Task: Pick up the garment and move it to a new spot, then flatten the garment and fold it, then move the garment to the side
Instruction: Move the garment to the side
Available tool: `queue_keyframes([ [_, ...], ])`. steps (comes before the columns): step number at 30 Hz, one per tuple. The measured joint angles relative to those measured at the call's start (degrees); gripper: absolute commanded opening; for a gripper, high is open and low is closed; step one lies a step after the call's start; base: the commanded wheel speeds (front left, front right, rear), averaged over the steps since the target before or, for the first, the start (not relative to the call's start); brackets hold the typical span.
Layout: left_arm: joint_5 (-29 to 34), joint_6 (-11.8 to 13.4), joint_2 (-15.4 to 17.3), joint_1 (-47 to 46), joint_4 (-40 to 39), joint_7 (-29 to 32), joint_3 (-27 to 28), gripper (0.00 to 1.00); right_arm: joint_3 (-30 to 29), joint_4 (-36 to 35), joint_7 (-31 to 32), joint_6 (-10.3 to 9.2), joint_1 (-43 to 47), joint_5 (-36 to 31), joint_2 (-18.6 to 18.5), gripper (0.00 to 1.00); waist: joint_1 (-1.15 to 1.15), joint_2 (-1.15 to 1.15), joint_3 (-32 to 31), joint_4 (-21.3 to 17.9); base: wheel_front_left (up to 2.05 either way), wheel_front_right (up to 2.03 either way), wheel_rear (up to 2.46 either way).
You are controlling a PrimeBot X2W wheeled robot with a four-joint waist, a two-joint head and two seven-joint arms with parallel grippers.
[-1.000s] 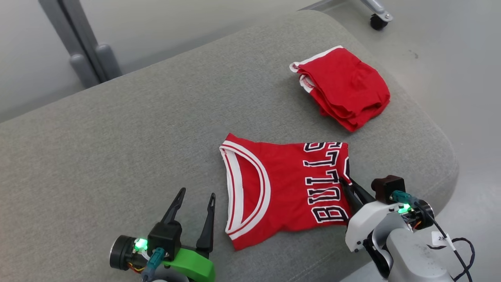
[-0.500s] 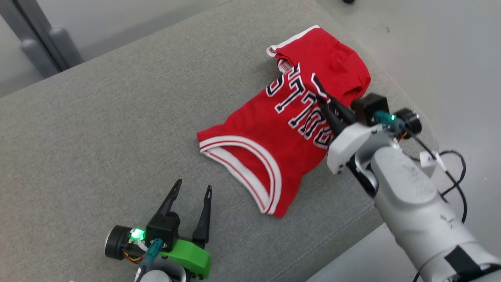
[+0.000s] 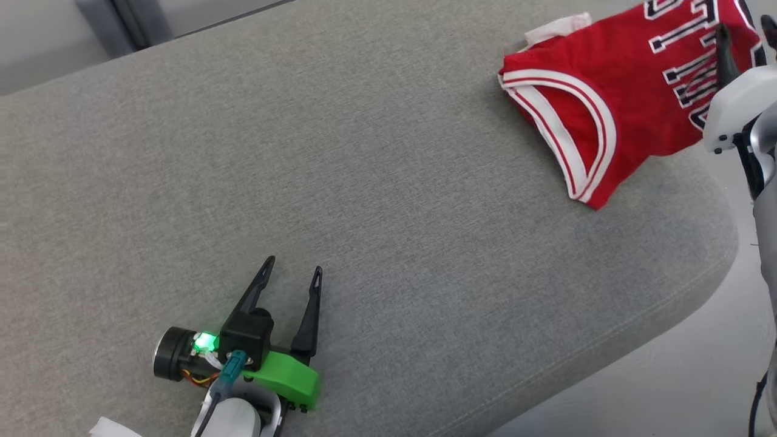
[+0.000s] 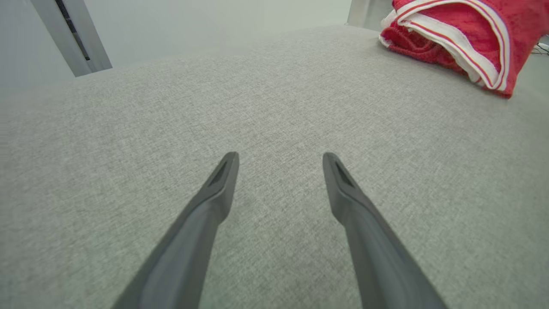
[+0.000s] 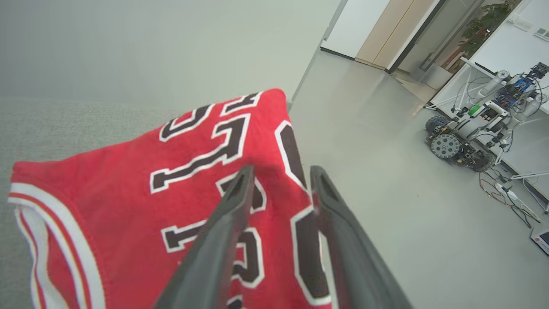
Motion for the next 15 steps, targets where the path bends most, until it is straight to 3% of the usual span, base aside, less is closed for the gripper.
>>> queue_keyframes([
  [4,0.3,0.0,0.0,0.0,0.1,0.0,1.0,1.00,-8.2,-1.4,-1.4,0.01,2.0,-5.3,3.2,1.00,0.00,0.00,1.0,1.4,0.00,0.00,0.00],
  [7,0.4,-0.2,0.0,0.0,0.1,0.0,1.3,1.00,-10.7,-2.1,-2.5,0.00,3.5,-7.8,6.1,1.00,0.00,0.00,1.1,1.8,0.00,0.00,0.00],
  [11,0.6,0.0,0.0,0.0,0.1,0.0,2.0,1.00,-10.5,-5.5,-3.1,0.01,4.8,-7.6,10.4,1.00,0.00,0.00,0.5,1.9,0.00,0.00,0.00],
  [15,0.6,0.8,0.0,0.0,0.0,0.0,3.1,1.00,-4.8,-15.5,-3.3,0.01,8.3,-0.9,12.5,1.00,0.00,-0.01,-0.2,2.5,0.00,0.00,0.00],
])
